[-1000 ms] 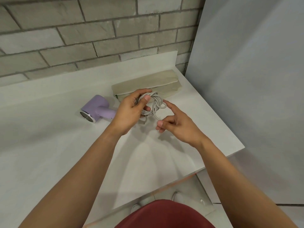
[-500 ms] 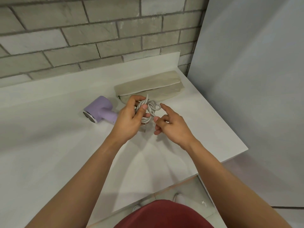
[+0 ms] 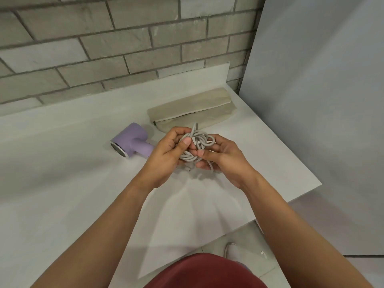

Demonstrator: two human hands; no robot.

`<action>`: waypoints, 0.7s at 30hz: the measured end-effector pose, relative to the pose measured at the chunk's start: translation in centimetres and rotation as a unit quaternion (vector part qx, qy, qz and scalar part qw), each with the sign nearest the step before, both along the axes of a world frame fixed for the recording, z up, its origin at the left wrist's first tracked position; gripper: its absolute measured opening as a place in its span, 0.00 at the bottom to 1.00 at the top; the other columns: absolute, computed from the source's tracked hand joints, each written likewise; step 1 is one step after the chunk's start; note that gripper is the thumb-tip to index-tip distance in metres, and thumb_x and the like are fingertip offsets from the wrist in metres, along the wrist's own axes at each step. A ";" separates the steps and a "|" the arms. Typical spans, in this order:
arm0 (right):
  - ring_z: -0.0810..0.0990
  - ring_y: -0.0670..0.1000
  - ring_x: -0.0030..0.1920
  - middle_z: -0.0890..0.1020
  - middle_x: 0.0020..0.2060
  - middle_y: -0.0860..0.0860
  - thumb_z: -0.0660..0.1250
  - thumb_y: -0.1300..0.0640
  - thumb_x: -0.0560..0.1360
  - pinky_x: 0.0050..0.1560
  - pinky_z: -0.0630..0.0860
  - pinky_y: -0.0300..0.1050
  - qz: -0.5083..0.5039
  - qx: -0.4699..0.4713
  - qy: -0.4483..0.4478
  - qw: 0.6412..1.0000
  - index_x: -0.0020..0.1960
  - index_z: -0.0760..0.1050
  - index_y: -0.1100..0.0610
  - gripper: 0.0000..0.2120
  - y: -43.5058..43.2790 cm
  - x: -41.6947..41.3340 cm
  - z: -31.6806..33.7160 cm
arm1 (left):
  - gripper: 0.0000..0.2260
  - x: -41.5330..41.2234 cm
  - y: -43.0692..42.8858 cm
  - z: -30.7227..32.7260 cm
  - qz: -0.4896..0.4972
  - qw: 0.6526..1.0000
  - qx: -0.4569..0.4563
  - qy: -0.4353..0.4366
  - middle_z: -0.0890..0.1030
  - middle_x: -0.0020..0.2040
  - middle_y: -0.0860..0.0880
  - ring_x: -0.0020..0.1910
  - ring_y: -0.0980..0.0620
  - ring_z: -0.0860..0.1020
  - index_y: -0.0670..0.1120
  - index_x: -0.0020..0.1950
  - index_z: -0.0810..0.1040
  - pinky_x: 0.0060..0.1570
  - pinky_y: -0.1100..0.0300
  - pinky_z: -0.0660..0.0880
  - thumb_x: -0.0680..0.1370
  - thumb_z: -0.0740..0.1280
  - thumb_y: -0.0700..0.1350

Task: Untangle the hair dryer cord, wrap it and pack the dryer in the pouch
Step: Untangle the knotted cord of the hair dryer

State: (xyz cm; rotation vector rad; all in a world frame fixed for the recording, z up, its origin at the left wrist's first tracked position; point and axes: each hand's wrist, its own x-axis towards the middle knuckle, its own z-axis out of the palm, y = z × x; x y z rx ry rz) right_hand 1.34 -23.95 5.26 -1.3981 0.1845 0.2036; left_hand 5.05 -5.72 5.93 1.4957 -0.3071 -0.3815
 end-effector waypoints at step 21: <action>0.87 0.52 0.40 0.86 0.43 0.47 0.76 0.48 0.77 0.46 0.84 0.54 0.005 -0.290 -0.080 0.954 0.55 0.81 0.49 0.10 -0.3 -0.7 0.0 | 0.14 4.7 -1.2 2.6 -0.099 0.941 0.300 -0.122 0.86 0.44 0.54 0.47 0.48 0.84 0.51 0.46 0.84 0.57 0.42 0.80 0.84 0.61 0.51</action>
